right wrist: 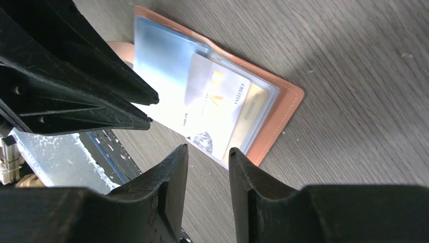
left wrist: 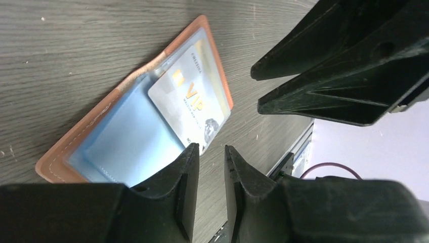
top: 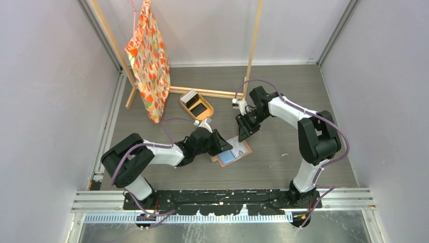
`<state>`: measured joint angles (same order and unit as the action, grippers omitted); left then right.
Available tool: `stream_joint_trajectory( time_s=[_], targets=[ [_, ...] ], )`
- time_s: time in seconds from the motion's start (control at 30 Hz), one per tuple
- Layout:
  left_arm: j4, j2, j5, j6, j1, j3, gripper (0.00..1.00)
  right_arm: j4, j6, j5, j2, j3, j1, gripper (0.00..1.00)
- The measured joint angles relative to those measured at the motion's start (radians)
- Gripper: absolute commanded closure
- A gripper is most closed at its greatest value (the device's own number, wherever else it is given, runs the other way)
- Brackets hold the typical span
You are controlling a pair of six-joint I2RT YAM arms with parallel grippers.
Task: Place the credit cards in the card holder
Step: Insert the credit card at the center of the board.
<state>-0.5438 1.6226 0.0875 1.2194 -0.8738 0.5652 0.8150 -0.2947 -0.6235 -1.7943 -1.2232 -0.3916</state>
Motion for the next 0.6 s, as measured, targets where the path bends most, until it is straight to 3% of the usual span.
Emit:
stream_joint_trajectory(
  time_s=[0.37,0.6],
  targets=[
    [0.119,-0.114,-0.037,-0.079,0.019,-0.056,0.85,-0.008,-0.042,-0.113,0.047,0.024,-0.048,0.96],
    [0.192,-0.128,-0.058,-0.079,0.026,-0.073,0.89,-0.115,0.049,-0.082,0.046,0.077,-0.165,0.99]
  ],
)
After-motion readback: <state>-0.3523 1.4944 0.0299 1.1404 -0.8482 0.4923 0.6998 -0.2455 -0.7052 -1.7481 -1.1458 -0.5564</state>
